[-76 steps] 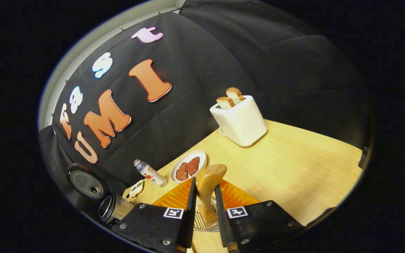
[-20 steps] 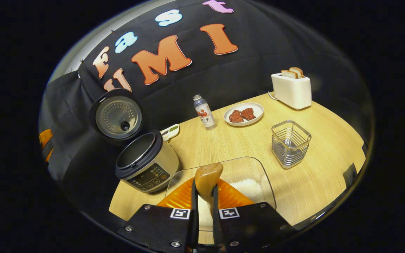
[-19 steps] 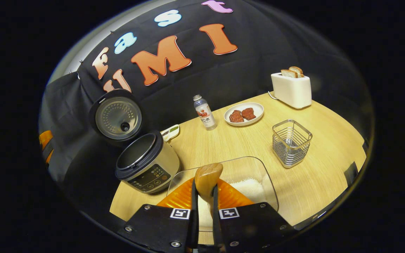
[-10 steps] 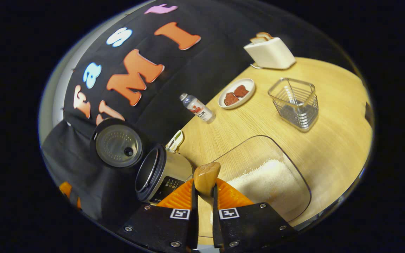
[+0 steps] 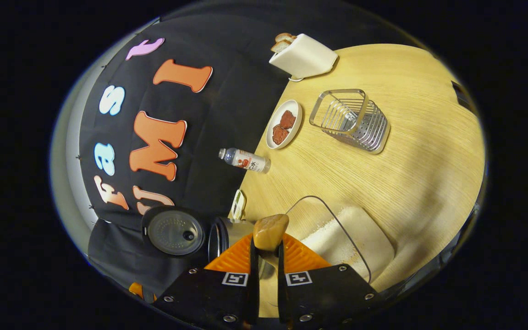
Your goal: Close the left gripper, press the button to open the rice cooker; take a wooden spoon from the chopstick holder with the right hand, scoop a spoonful of rice and pour it into the rice cooker, then put the wooden spoon back into the chopstick holder.
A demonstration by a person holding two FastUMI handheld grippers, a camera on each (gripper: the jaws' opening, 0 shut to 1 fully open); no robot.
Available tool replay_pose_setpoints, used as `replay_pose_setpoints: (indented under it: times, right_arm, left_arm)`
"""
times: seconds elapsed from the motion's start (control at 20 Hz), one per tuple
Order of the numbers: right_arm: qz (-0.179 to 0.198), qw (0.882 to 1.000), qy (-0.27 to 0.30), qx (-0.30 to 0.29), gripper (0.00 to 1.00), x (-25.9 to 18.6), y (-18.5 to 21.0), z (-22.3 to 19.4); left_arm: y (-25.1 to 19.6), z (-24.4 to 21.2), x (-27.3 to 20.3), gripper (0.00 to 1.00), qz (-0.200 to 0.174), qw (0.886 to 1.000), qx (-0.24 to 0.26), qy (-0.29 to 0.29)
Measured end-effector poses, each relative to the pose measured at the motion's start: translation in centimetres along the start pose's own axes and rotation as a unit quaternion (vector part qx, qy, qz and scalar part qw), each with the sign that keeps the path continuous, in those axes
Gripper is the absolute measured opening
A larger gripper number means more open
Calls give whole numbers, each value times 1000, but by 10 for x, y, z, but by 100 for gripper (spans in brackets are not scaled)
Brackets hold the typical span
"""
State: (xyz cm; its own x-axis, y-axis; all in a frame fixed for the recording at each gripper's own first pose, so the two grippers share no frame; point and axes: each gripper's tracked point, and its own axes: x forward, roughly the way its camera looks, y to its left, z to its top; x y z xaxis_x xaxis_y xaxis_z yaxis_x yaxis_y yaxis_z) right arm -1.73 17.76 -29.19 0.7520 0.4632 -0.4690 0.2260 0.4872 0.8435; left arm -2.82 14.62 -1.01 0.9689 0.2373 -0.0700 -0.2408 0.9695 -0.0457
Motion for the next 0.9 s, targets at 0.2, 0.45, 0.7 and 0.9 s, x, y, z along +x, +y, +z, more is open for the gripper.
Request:
replay_pose_setpoints:
  times: [0.2,0.45,0.7,0.9]
  right_arm:
    - [15,999,-7,27,16,-8,15,14]
    - [33,999,-8,40,16,-15,41,19]
    - [54,998,-3,45,16,-19,73,24]
    - [66,997,1,47,16,-16,100,27]
  left_arm:
    - [-3,1,0,100,-1,1000,9,-4]
    - [-4,-2,4,100,-1,1000,16,-3]
    - [-5,-9,8,100,-2,1000,8,1]
    - [-13,-8,9,100,-23,1000,18,-6]
